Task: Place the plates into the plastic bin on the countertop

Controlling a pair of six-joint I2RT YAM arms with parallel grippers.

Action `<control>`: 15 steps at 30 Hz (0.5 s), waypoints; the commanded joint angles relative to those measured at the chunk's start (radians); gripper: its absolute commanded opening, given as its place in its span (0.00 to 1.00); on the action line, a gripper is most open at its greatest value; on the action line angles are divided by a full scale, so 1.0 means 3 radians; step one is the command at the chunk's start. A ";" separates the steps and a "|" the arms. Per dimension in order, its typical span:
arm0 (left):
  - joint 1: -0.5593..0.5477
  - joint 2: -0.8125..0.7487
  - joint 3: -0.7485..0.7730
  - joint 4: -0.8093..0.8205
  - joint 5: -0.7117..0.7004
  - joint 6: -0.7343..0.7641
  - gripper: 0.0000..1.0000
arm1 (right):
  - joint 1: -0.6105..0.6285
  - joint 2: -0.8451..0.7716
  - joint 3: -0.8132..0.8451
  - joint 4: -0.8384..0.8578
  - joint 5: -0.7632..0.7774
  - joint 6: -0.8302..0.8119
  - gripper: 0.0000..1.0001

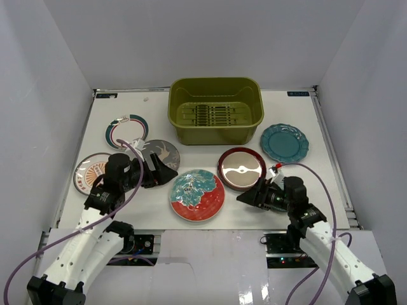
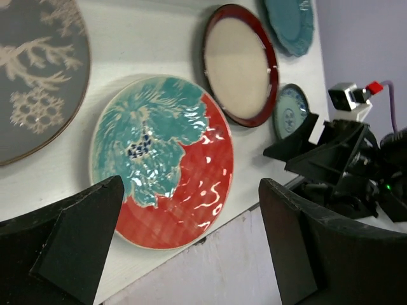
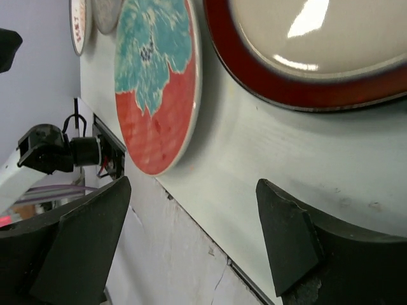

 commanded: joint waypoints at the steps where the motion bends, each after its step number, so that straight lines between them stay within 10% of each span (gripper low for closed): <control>1: -0.0003 0.0073 -0.0132 -0.0262 -0.0381 -0.0327 0.98 | 0.0416 0.0160 -0.0247 0.0966 0.0264 0.0589 0.85; 15: -0.0003 -0.0075 -0.0500 -0.0754 -0.1712 -0.1698 0.93 | 0.1717 0.2175 -0.0227 0.2902 0.1803 0.1184 0.71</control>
